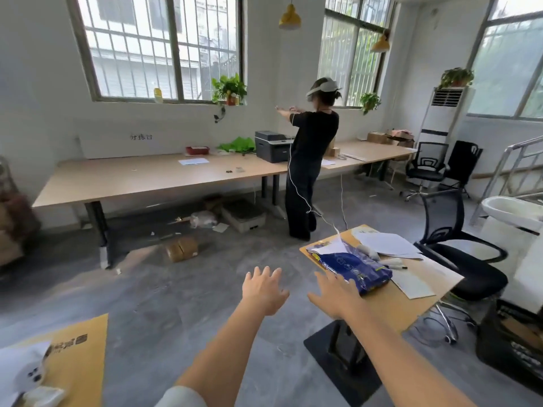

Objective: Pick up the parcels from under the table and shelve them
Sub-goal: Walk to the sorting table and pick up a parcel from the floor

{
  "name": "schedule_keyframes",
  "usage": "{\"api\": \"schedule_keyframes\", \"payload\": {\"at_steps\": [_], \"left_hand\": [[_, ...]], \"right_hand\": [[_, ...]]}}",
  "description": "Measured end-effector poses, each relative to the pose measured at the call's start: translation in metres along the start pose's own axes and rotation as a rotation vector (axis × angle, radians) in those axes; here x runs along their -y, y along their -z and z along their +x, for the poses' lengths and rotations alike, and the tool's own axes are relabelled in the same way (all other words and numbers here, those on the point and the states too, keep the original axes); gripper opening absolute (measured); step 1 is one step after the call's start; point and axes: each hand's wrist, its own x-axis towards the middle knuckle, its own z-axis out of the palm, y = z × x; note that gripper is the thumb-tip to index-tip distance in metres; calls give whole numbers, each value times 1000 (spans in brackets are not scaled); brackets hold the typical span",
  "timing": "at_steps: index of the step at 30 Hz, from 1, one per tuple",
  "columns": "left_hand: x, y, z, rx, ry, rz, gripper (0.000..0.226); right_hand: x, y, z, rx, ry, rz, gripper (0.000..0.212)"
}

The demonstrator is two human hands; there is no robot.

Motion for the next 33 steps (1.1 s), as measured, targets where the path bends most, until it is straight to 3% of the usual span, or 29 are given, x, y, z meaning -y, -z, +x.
{"api": "schedule_keyframes", "payload": {"at_steps": [11,21,33], "left_hand": [[70,27,161,-48,298,-16,62],[198,41,279,-63,489,-34,62],[350,69,434,-24,586,-101,62]], "right_hand": [[35,36,230,-19,305,-74,67],[154,50,414,6,508,-123,67],[285,69,608,63,572,-126,65]]}}
